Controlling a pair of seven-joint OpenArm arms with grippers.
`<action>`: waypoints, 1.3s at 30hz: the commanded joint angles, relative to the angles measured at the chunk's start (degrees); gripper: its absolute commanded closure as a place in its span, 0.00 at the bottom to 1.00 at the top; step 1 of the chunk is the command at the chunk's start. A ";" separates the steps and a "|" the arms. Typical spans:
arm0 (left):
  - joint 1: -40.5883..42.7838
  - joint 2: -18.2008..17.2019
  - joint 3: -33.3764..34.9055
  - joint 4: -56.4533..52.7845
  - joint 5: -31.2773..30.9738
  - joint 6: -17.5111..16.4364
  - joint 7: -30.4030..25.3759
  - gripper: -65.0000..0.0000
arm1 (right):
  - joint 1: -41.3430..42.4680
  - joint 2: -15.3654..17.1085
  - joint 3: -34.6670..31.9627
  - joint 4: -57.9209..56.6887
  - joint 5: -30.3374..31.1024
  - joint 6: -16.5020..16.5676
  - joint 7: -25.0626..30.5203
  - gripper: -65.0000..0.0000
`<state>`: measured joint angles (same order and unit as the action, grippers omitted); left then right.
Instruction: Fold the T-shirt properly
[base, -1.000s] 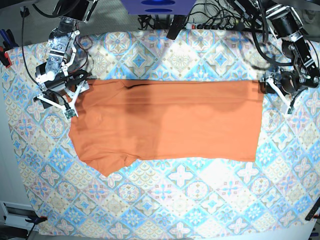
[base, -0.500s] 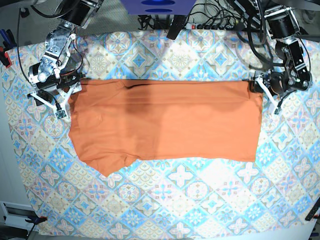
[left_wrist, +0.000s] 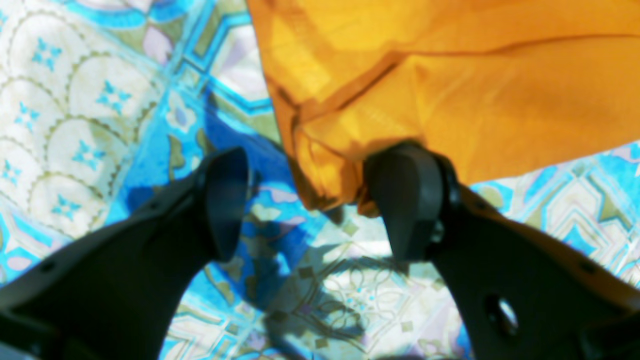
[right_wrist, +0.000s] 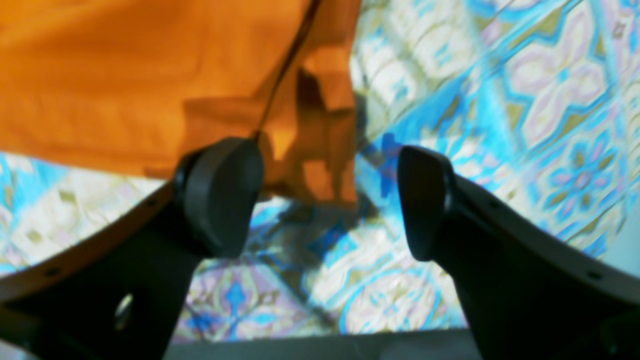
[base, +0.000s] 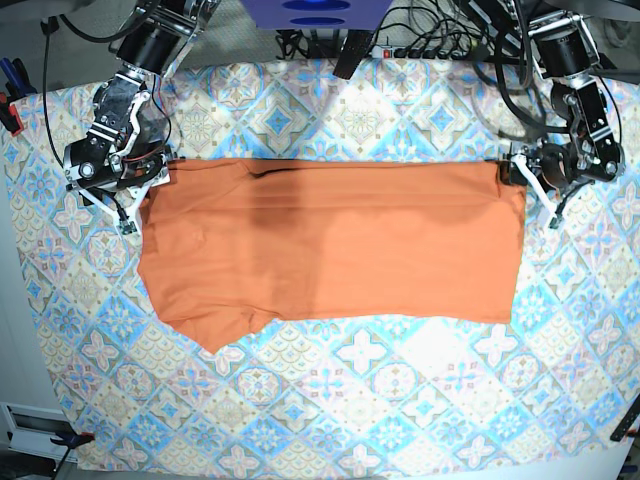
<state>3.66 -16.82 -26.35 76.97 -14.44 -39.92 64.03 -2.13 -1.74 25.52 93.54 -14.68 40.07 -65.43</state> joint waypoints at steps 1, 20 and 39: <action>-0.63 -0.90 -0.16 0.88 -0.46 -0.08 -0.43 0.36 | 1.56 0.55 0.02 0.75 0.48 -0.07 0.51 0.32; -0.89 -0.90 0.46 -2.02 -0.29 -0.08 -3.15 0.36 | 8.07 2.13 4.15 -15.78 4.17 -0.07 0.95 0.32; -2.91 -1.60 15.58 -7.21 -0.20 -0.08 -5.96 0.74 | 7.63 2.13 3.62 -15.87 4.00 -0.07 0.42 0.83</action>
<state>-0.01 -19.40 -11.84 70.19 -13.32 -38.30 55.66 5.34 0.19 29.26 77.34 -10.28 39.86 -64.12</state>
